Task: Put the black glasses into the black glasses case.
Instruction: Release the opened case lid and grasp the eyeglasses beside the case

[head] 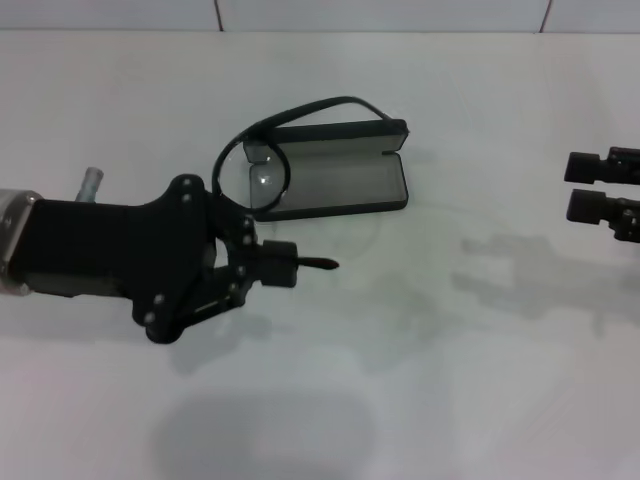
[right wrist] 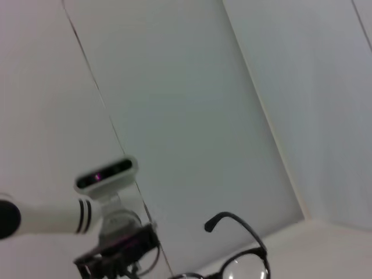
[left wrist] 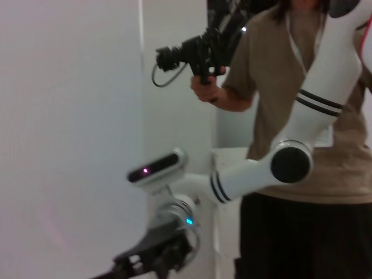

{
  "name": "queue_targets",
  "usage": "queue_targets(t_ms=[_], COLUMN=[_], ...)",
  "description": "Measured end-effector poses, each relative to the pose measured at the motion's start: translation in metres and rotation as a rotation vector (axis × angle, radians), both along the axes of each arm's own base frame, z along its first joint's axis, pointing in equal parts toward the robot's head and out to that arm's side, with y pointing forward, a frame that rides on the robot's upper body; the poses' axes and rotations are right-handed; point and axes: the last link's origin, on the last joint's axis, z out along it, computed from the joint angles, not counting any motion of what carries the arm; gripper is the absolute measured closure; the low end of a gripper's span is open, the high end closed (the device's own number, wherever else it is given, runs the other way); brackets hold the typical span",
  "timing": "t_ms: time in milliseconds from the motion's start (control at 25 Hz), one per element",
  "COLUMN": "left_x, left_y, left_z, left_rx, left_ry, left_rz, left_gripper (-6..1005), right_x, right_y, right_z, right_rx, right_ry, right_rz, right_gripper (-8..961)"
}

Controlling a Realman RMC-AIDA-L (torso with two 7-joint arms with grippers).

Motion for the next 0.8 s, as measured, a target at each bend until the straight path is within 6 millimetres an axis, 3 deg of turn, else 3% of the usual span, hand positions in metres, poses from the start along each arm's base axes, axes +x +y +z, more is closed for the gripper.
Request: queue_targets(t_ms=[360, 600, 800], left_x=[0.011, 0.026, 0.038], left_y=[-0.002, -0.005, -0.007], left_z=[-0.002, -0.003, -0.004], left_rx=[-0.078, -0.223, -0.330], left_ry=[0.057, 0.194, 0.257], left_rz=[-0.054, -0.098, -0.153], left_gripper=[974, 973, 973], right_x=[-0.017, -0.033, -0.061], right_y=[0.012, 0.021, 0.037], right_z=[-0.020, -0.009, 0.007], right_rx=[-0.078, -0.068, -0.070], right_ry=[-0.191, -0.344, -0.430], right_rz=[0.021, 0.023, 0.062], right_gripper=[429, 429, 429])
